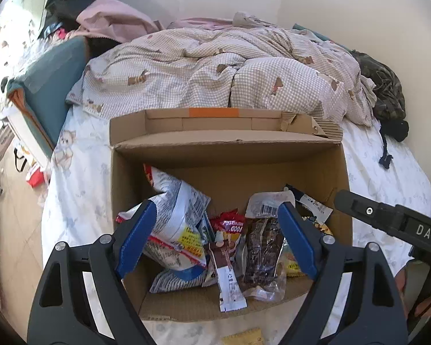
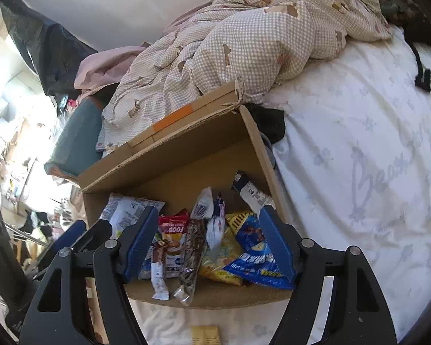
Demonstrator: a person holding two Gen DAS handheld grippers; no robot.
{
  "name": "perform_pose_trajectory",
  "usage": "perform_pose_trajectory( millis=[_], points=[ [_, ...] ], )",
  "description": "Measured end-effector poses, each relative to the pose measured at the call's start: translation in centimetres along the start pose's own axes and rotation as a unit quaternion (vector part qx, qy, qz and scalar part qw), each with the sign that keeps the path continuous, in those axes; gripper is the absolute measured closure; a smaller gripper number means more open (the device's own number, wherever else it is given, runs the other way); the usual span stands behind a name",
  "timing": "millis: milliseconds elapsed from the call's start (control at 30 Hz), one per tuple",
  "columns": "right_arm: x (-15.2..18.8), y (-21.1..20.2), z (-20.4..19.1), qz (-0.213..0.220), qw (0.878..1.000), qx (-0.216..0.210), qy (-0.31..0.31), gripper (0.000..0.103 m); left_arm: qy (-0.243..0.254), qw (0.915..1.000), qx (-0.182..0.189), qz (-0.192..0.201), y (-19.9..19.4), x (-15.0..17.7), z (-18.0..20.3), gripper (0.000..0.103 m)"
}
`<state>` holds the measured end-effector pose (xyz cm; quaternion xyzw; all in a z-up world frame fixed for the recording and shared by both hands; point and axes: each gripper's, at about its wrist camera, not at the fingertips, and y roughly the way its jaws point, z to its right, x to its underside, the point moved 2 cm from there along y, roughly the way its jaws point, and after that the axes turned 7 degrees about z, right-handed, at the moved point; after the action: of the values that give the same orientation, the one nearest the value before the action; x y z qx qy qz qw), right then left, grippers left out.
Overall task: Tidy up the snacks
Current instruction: 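Withdraw both tools from the box toward the tan snack pack on the sheet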
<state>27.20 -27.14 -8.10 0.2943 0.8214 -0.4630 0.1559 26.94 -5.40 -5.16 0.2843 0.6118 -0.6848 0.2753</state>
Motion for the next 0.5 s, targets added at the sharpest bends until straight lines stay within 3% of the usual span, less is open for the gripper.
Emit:
perform_pose_trajectory(
  millis=[500],
  points=[
    [3.3, -4.3, -0.2, -0.008, 1.000, -0.003, -0.001, 0.027, -0.023, 0.9996, -0.015, -0.003, -4.8, 2.5, -2.0, 0.019]
  ],
)
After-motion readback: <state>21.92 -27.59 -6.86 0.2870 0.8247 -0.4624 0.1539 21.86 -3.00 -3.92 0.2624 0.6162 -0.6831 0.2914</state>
